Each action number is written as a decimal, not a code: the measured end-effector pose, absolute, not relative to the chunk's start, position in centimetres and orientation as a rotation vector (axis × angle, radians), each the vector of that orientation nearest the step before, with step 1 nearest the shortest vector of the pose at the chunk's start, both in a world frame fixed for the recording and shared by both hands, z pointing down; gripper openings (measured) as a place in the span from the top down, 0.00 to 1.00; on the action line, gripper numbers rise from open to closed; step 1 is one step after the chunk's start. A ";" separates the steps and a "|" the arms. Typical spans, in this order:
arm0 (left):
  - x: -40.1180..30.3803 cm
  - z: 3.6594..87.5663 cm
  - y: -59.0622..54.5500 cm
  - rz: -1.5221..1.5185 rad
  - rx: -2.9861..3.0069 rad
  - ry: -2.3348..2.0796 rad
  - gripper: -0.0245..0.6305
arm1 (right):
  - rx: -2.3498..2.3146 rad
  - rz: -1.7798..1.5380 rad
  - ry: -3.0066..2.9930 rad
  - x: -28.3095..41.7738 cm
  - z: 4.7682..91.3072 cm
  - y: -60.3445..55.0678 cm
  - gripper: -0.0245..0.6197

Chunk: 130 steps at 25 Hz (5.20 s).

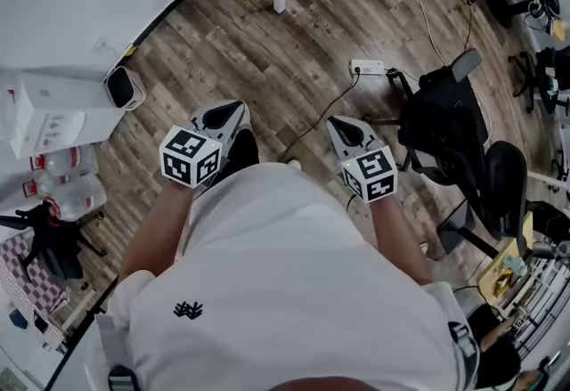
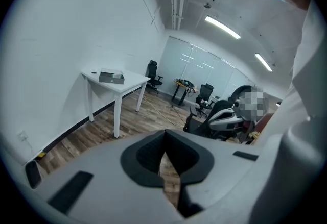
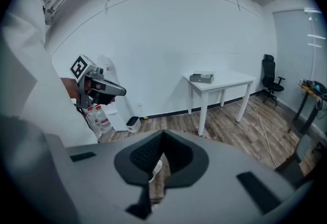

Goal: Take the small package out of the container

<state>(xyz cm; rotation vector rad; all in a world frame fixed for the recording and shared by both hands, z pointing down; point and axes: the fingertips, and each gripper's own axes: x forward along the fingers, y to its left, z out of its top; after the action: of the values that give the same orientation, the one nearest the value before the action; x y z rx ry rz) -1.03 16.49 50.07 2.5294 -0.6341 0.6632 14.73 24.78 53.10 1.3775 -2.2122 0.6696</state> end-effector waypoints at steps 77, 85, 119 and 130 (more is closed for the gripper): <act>-4.2 46.2 -23.3 0.464 2.151 -1.451 0.95 | 0.230 -0.338 -1.876 23.6 63.1 -48.8 0.64; -4.3 46.2 -22.8 0.477 2.130 -1.472 0.95 | 0.135 -0.358 -1.831 23.3 64.7 -48.7 0.73; -9.7 45.4 -16.1 0.385 2.268 -1.338 0.95 | 0.670 -0.128 -2.007 19.6 52.3 -40.2 0.82; -14.7 46.8 -10.8 0.392 2.287 -1.280 0.95 | 0.832 0.015 -2.085 15.1 50.5 -27.7 0.82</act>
<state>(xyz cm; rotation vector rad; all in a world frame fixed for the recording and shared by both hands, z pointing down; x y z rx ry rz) -14.66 -10.81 46.79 2.2868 -1.2803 0.3925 15.06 -27.69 50.48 0.8319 -2.0853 0.0155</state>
